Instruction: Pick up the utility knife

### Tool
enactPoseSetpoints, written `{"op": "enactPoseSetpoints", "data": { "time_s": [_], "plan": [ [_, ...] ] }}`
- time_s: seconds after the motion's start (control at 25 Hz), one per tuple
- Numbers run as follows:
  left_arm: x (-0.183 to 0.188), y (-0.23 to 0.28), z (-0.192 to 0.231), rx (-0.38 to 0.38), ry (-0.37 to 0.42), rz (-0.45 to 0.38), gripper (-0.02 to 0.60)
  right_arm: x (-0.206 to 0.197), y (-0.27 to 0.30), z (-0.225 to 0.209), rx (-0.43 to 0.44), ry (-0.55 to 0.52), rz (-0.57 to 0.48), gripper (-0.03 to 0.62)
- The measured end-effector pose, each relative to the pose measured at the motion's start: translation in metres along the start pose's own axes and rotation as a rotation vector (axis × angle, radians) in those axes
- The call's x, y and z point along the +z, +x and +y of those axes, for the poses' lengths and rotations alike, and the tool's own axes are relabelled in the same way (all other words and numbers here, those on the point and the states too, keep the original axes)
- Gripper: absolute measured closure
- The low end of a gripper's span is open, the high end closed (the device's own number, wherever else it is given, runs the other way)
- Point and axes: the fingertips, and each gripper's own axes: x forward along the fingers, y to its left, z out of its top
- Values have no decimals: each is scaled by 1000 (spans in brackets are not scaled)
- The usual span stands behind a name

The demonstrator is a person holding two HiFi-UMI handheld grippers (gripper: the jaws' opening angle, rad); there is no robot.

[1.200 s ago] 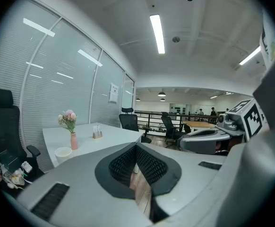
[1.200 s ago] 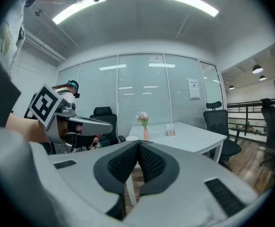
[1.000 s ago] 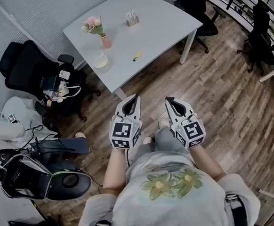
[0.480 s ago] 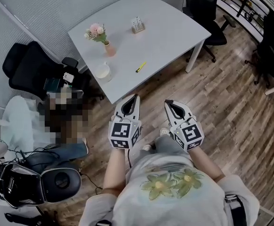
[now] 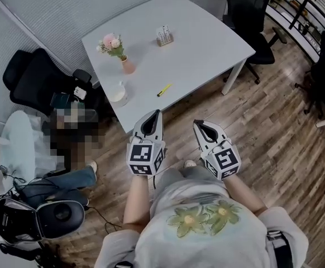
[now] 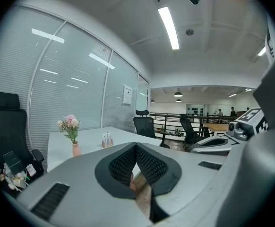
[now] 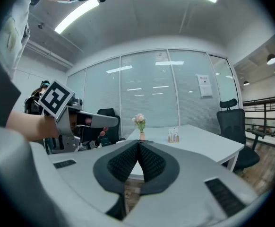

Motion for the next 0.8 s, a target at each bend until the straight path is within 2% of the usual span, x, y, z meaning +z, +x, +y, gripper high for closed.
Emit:
{"op": "enactPoseSetpoints", "data": {
  "time_s": [0.32, 0.4, 0.52, 0.64, 0.76, 0.8],
  "plan": [
    [2, 24, 4, 32, -1, 13, 578, -6, 22, -18, 51, 14, 12, 589],
    [7, 33, 10, 26, -2, 11, 548, -6, 32, -22, 57, 18, 15, 589],
    [12, 47, 17, 13, 14, 10, 542, -5, 45, -27, 62, 25, 20, 589],
    [21, 60, 23, 8, 47, 7, 444, -4, 56, -35, 65, 25, 26, 589],
    [31, 73, 36, 9, 68, -7, 421, -1, 72, -45, 59, 20, 32, 589],
    [34, 77, 42, 8, 69, -13, 384, 0, 78, -48, 55, 21, 34, 589]
  ]
}}
